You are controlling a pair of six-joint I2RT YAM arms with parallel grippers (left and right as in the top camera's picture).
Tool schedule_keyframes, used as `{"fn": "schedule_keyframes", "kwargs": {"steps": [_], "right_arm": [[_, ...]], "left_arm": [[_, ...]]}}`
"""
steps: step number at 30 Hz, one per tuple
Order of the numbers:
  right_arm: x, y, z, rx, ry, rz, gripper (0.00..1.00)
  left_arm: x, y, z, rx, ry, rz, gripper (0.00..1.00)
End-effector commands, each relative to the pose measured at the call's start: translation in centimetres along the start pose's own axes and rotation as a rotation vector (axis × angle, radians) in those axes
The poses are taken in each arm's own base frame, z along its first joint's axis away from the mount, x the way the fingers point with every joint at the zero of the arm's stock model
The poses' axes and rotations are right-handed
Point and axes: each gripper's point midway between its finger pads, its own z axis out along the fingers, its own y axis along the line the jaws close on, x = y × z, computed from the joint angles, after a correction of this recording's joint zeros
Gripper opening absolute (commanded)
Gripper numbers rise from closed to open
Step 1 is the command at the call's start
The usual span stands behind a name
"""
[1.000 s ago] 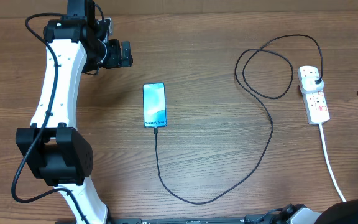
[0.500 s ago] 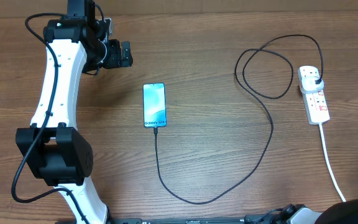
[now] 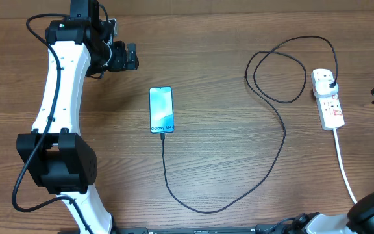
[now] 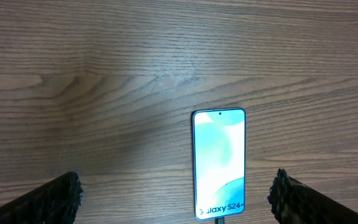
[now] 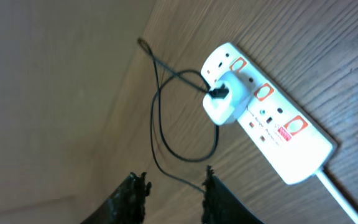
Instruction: Plug charger to phone and switch on socket
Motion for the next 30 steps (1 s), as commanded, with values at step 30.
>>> {"fn": "schedule_keyframes", "kwargs": {"steps": [30], "right_arm": [[-2.6,-7.3,11.2,-0.004,0.053,0.244,0.04]], "left_arm": [[0.0,0.3,0.5,-0.007,0.007,0.0,1.0]]}}
